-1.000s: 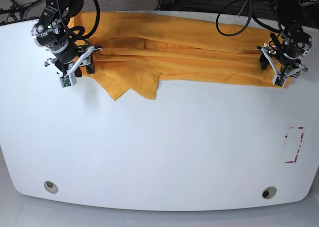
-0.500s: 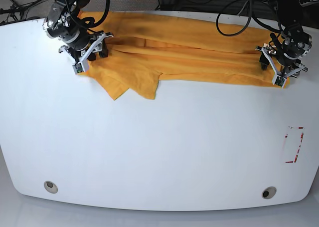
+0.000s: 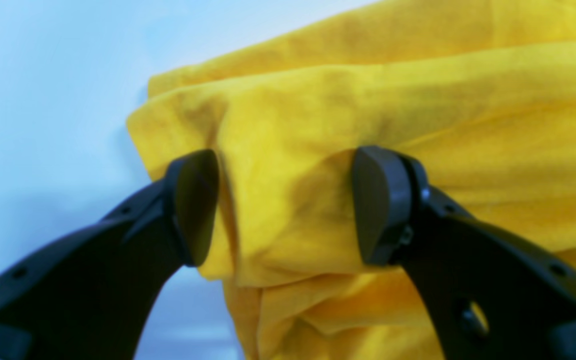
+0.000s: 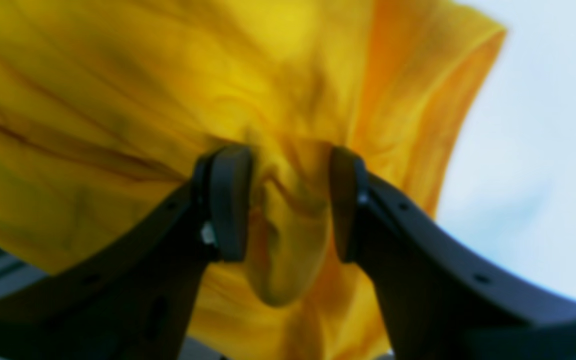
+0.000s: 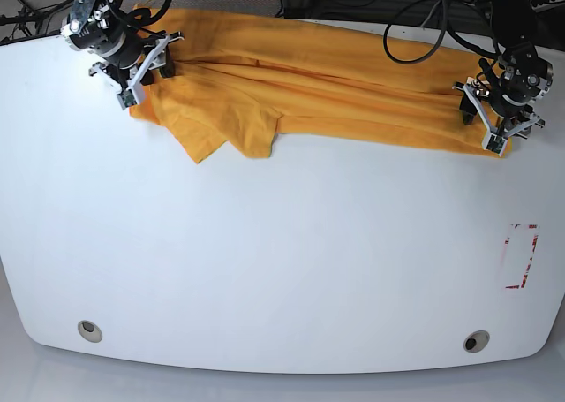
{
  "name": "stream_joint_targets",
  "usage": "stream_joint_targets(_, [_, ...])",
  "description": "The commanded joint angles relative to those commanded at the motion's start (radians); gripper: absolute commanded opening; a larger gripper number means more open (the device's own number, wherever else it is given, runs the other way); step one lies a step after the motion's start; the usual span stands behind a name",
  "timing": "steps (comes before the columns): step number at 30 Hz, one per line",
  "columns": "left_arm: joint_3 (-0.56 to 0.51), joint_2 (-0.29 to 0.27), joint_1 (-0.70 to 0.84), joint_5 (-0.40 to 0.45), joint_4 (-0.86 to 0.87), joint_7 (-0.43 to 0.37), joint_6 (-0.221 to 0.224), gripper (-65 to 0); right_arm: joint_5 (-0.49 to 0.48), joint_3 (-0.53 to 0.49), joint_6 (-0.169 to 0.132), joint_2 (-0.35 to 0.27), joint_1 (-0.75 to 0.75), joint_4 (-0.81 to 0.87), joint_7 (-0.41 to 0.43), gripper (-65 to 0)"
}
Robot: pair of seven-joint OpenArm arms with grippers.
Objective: Fold the T-shirt properly
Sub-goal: 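Hold the folded edge with both grippers and pull it taut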
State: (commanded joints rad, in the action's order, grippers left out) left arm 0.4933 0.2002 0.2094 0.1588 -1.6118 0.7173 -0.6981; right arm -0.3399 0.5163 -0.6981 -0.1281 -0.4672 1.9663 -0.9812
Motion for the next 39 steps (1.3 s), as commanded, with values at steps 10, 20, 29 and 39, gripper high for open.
stream_joint_targets(10, [-0.003, -0.002, 0.002, 0.000, -0.002, 0.000, 0.000, -25.4, 0.005, 0.006, 0.000, 0.071, 0.034, 0.029, -0.002, -41.2])
stream_joint_targets(20, [-0.003, -0.006, 0.002, 0.000, 0.000, 0.000, 0.000, -25.4, 0.012, -0.075, 0.000, 0.101, 0.046, 0.020, 0.002, -46.3])
stream_joint_targets(29, [-0.003, -0.003, 0.003, 0.002, 0.000, 0.002, 0.000, -25.4, 0.012, -0.095, 0.000, 0.097, 0.048, -0.133, 0.054, -63.4])
stream_joint_targets(39, [0.005, 0.000, 0.008, 0.003, -0.002, 0.005, 0.000, -25.4, 0.012, -0.098, 0.000, 0.014, 0.081, -0.318, 0.160, -63.4])
